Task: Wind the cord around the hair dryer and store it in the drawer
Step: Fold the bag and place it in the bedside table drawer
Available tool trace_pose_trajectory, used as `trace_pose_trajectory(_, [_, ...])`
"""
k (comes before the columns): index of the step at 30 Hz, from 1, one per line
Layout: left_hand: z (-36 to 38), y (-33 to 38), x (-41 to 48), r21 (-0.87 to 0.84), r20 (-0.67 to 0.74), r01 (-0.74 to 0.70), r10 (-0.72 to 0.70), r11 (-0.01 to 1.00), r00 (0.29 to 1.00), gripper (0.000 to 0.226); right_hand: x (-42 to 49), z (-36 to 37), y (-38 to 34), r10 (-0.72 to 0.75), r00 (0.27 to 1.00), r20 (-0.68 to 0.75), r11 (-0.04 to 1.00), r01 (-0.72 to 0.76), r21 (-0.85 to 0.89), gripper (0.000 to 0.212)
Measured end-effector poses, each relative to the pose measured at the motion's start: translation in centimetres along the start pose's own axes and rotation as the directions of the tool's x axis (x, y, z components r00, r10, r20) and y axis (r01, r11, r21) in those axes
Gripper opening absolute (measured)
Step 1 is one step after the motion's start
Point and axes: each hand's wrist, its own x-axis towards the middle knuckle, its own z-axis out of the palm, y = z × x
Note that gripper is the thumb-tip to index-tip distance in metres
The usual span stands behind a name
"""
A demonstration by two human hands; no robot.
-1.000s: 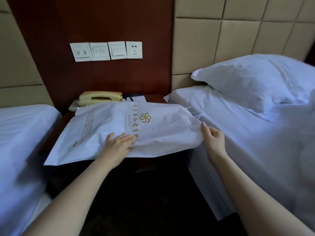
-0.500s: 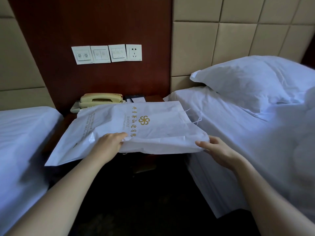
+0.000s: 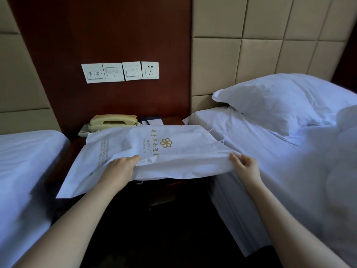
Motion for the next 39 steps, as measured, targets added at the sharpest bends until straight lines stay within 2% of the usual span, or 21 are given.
trace_pose_trajectory(4, [1.0,-0.9,-0.2,-0.143,-0.04,-0.098,0.093,0.985,0.995,0.053,0.2,-0.2,0.2,0.081,0.997,-0.002,0.997,-0.081,0.003,0.026])
trace_pose_trajectory(6, [1.7,-2.2,-0.5,-0.122,-0.135,-0.192,0.175,0.974,0.975,0.066,-0.1,-0.5,-0.2,0.087,0.993,0.084,0.994,-0.092,0.053,0.006])
trace_pose_trajectory(7, [2.0,-2.7,-0.8,-0.073,-0.177,-0.228,0.212,0.971,0.961,0.073,-0.2,-0.8,-0.4,0.071,0.989,0.126,0.996,-0.078,0.051,0.024])
trace_pose_trajectory(9, [2.4,-3.6,-1.2,0.017,-0.206,-0.236,0.235,0.972,0.95,0.08,-0.3,-1.6,-0.5,-0.011,0.975,0.222,0.996,0.029,-0.08,0.064])
trace_pose_trajectory(10, [2.6,-4.0,-1.3,0.036,-0.205,-0.232,0.234,0.972,0.95,0.079,-0.3,-1.8,-0.7,-0.045,0.961,0.273,0.977,0.1,-0.189,0.074])
trace_pose_trajectory(11, [2.9,-4.4,-1.5,0.046,-0.211,-0.24,0.244,0.97,0.947,0.075,-0.4,-1.8,-0.9,-0.061,0.943,0.327,0.947,0.158,-0.278,0.075])
trace_pose_trajectory(13, [3.2,-5.0,-1.9,0.087,-0.225,-0.256,0.269,0.963,0.936,0.061,-0.5,-1.8,-0.9,-0.072,0.922,0.379,0.879,0.239,-0.412,0.051])
trace_pose_trajectory(16, [3.1,-5.7,-2.3,0.147,-0.25,-0.251,0.282,0.957,0.926,0.049,-0.7,-1.5,-1.0,-0.115,0.944,0.309,0.85,0.255,-0.462,0.022])
trace_pose_trajectory(19, [2.1,-5.9,-2.6,0.219,-0.214,-0.217,0.264,0.951,0.941,0.045,-0.9,-1.4,-1.3,-0.173,0.954,0.244,0.827,0.275,-0.491,0.015])
trace_pose_trajectory(22, [1.4,-6.4,-3.1,0.264,-0.164,-0.229,0.278,0.937,0.947,0.054,-0.9,-1.2,-1.4,-0.221,0.958,0.185,0.809,0.286,-0.514,0.013])
trace_pose_trajectory(26, [0.8,-6.8,-4.0,0.295,-0.213,-0.257,0.325,0.921,0.921,0.051,-0.8,-1.3,-1.0,-0.25,0.958,0.138,0.785,0.284,-0.551,0.01])
trace_pose_trajectory(30, [0.3,-6.9,-4.6,0.319,-0.202,-0.312,0.385,0.895,0.9,0.05,-0.8,-1.1,-1.0,-0.212,0.972,0.102,0.759,0.229,-0.61,0.008])
trace_pose_trajectory(32, [0.6,-7.1,-4.9,0.291,-0.123,-0.342,0.389,0.893,0.913,0.049,-0.7,-1.0,-0.7,-0.206,0.97,0.127,0.724,0.238,-0.647,0.007])
trace_pose_trajectory(34, [0.9,-7.2,-5.1,0.226,0.01,-0.365,0.372,0.903,0.928,0.05,-0.5,-1.3,-0.2,-0.121,0.977,0.175,0.727,0.208,-0.655,0.008])
trace_pose_trajectory(37, [1.3,-7.2,-5.1,0.079,0.097,-0.338,0.33,0.938,0.939,0.095,-0.8,-1.5,0.4,0.073,0.964,0.257,0.787,0.102,-0.608,0.011])
trace_pose_trajectory(38, [1.3,-7.0,-5.0,-0.002,0.156,-0.296,0.293,0.955,0.943,0.104,-0.9,-1.4,0.4,0.114,0.958,0.261,0.798,0.069,-0.598,0.009])
trace_pose_trajectory(39, [1.2,-6.6,-4.7,-0.052,0.144,-0.271,0.275,0.961,0.951,0.108,-1.1,-1.1,0.3,0.15,0.958,0.246,0.811,0.023,-0.585,0.009])
